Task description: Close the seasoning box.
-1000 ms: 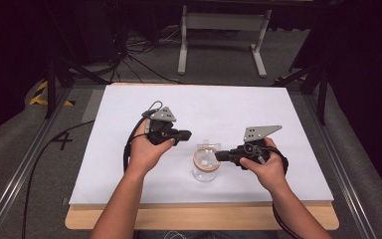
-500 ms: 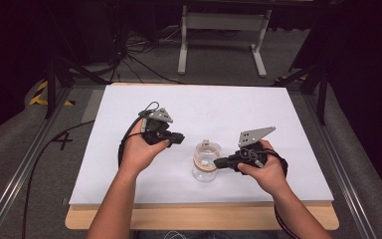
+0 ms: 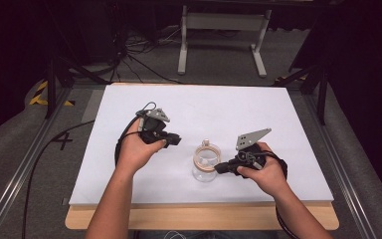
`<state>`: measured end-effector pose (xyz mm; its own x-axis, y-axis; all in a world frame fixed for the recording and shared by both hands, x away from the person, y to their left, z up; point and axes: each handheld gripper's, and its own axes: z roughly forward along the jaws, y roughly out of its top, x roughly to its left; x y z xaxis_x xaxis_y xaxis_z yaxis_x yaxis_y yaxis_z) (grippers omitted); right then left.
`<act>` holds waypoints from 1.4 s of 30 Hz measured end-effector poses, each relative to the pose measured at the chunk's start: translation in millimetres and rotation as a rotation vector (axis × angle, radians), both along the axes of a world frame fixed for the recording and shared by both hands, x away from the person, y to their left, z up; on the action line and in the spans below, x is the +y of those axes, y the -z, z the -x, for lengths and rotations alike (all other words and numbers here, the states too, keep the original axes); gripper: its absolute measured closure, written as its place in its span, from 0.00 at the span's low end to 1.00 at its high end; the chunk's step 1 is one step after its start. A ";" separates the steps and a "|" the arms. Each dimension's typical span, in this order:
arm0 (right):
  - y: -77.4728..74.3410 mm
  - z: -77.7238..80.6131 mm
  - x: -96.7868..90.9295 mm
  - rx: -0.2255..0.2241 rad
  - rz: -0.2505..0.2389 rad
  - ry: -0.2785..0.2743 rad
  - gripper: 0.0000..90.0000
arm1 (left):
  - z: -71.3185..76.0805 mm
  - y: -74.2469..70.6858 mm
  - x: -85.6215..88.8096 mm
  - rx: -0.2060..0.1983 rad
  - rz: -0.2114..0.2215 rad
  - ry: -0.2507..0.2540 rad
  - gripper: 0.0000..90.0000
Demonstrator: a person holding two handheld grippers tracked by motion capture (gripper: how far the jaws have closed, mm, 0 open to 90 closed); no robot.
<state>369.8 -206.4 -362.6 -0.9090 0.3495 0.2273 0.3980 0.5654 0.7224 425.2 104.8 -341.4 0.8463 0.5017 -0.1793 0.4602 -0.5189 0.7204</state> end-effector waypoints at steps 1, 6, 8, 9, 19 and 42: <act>0.4 0.1 0.2 0.000 0.006 -0.003 1.00 | -0.8 0.4 1.3 0.002 -0.005 0.000 0.90; 0.1 2.4 0.9 0.010 0.026 -0.017 1.00 | -2.1 1.6 4.2 0.014 -0.006 -0.008 0.90; -1.9 4.0 0.7 0.010 0.024 -0.024 1.00 | -2.1 1.5 4.3 0.013 -0.005 -0.008 0.90; -3.0 4.5 0.5 0.005 0.023 -0.024 1.00 | -2.1 1.5 4.3 0.013 -0.004 -0.009 0.90; -13.7 3.4 -9.3 -0.048 -0.049 0.009 1.00 | 0.9 0.2 7.6 -0.007 0.007 -0.029 0.85; -27.4 -44.2 -91.7 -0.244 -0.104 0.362 0.62 | 13.8 10.6 58.5 -0.010 0.033 -0.209 0.72</act>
<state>414.0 -298.0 -335.2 -0.7634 0.6419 0.0722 0.3681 0.3404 0.8652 411.4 163.3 -352.0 0.7265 0.6603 -0.1902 0.5478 -0.3895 0.7404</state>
